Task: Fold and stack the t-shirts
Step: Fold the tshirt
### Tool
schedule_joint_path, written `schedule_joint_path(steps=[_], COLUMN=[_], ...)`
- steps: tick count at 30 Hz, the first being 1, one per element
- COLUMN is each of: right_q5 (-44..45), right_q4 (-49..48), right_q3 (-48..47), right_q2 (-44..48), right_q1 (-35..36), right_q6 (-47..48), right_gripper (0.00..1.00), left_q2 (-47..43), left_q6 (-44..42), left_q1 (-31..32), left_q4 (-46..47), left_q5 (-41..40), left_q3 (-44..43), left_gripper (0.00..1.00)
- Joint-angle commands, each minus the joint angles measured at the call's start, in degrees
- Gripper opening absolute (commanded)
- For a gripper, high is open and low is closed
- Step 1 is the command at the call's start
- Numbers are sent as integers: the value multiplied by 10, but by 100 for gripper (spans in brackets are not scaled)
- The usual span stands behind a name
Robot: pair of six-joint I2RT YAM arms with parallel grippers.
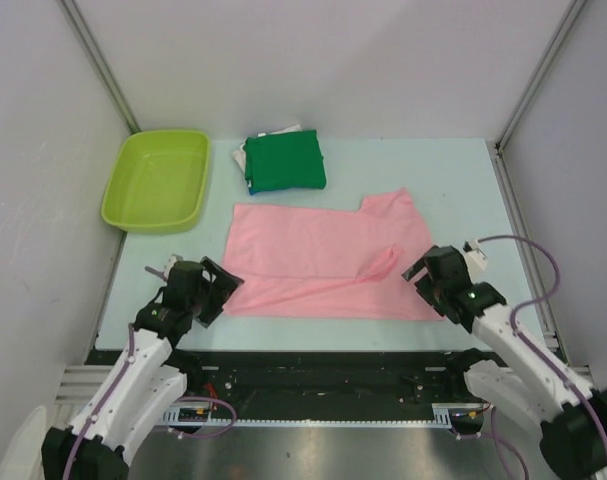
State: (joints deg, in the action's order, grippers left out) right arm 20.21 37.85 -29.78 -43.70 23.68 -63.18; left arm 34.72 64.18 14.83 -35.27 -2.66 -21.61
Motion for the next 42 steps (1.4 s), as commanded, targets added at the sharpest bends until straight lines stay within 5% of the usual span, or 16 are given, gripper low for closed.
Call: schedule_joint_path(steps=[1, 10, 22, 42], right_q5=[-62, -131, -134, -59], right_q4=[-179, -327, -416, -280], right_q3=[-56, -106, -119, -172], right_q2=[-139, -342, -423, -379], right_q1=[6, 8, 33, 43], right_q6=[65, 32, 4, 67], right_gripper=[88, 86, 84, 83], left_q2=[93, 227, 242, 242], left_q6=[-26, -35, -49, -60], left_q1=[-3, -4, -5, -13], left_q4=[76, 151, 158, 156], left_q5=[-8, -18, -38, -39], left_q3=[-63, -123, -118, -114], left_gripper=[100, 100, 100, 99])
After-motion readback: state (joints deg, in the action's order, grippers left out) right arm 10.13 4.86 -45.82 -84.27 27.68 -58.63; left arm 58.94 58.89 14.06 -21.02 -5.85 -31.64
